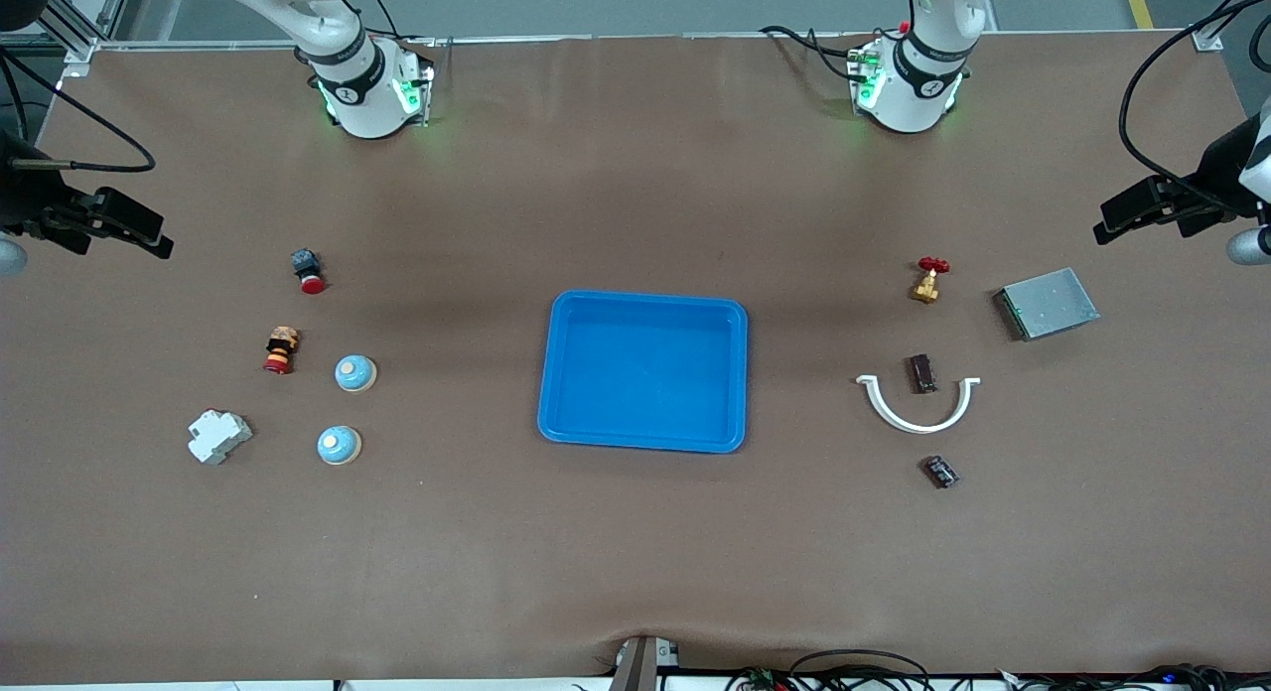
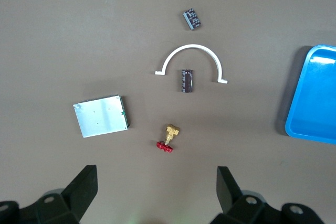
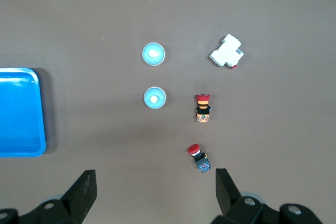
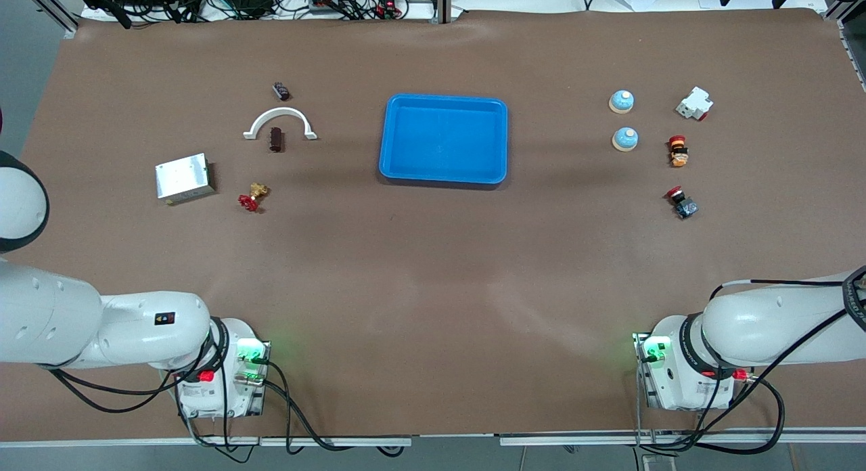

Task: Place electrolytic capacitor and blue bell in tray
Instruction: 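Reach the right gripper to a blue bell while the left gripper reaches a capacitor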

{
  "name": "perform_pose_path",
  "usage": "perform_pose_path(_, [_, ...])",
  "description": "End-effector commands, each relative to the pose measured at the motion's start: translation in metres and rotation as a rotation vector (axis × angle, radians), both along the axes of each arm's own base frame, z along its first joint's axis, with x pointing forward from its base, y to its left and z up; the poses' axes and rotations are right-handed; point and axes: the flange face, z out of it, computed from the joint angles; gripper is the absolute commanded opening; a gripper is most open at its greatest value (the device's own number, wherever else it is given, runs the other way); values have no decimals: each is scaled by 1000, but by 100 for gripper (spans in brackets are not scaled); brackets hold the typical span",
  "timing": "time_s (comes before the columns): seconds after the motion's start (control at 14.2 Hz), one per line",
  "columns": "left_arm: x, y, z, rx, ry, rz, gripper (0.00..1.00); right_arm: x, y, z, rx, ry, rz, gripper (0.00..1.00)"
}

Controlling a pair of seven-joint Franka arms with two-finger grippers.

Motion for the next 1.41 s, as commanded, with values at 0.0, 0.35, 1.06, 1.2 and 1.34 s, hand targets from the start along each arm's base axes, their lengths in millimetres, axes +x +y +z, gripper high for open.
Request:
perform_pose_path(0.0, [-1,2,5,10,11,2,100,-3,2,-2,13,-9,-14,100])
perform_pose_path(0.35, [4,5,-6,11,33,9,100,-2,0,-17,13,-3,-18,100])
perform_pose_path(1.06, [6,21,-29,16,117,138,100,-4,16,-179,6,-68,-6,100])
perform_pose_path(1.2, [18,25,-54,18,165,274,100,1,18,-207,4,-56,-5,100])
perform_pose_path(1.34, [24,20,-65,30,182,286,100,8,18,-238,2,-51,-7,100])
